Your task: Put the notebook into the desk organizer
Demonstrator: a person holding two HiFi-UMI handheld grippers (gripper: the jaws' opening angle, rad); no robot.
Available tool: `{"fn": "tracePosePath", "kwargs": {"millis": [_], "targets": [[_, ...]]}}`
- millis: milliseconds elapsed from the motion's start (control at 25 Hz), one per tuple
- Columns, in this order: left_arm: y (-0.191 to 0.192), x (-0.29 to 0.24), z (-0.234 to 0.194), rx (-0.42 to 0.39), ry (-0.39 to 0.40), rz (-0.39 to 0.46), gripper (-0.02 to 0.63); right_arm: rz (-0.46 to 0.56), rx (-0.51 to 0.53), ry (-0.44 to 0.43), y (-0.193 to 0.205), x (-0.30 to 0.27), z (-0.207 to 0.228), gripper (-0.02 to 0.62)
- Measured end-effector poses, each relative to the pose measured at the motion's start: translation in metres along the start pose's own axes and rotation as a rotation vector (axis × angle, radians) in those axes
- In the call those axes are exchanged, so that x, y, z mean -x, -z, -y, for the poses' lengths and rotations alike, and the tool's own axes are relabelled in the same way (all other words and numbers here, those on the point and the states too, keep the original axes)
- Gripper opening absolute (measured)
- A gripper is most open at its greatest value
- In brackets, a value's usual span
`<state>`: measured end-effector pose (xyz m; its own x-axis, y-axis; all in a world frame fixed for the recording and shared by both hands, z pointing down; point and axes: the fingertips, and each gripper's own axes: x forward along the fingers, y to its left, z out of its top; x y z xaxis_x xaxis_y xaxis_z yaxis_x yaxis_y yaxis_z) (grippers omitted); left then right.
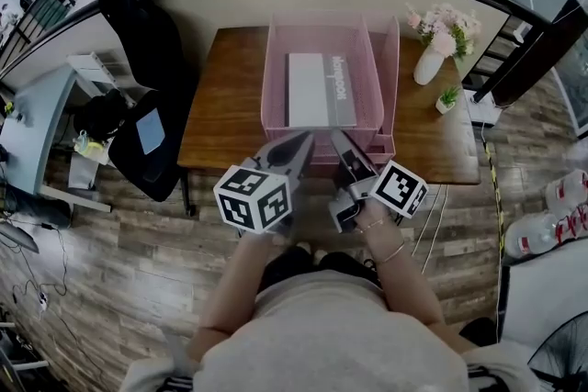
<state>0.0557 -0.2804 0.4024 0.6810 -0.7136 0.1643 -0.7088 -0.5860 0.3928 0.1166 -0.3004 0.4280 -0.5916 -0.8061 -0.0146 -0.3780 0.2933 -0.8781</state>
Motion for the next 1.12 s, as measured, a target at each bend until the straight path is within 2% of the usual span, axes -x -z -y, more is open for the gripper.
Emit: {"fn": "tracePosePath", "kwargs": {"millis": [360, 480, 640, 960, 1120], "targets": [[0.009, 0.006, 0.011, -0.012, 0.018, -0.027, 0.011, 0.010, 0.046, -0.032, -0.008, 0.018, -0.016, 0.144], [0.010, 0.008, 0.013, -0.022, 0.021, -0.030, 0.011, 0.004, 0.100, -0.038, -0.009, 0.020, -0.023, 0.144], [0.008, 0.009, 0.018, -0.046, 0.027, -0.029, 0.011, 0.003, 0.226, -0.024, -0.012, 0.025, -0.032, 0.141], [0.000, 0.011, 0.023, -0.071, 0.017, -0.002, 0.011, -0.010, 0.564, 0.002, -0.018, 0.029, -0.058, 0.114], [-0.003, 0.012, 0.025, -0.098, 0.015, 0.008, 0.011, -0.024, 0.696, 0.009, -0.015, 0.029, -0.068, 0.098]]}}
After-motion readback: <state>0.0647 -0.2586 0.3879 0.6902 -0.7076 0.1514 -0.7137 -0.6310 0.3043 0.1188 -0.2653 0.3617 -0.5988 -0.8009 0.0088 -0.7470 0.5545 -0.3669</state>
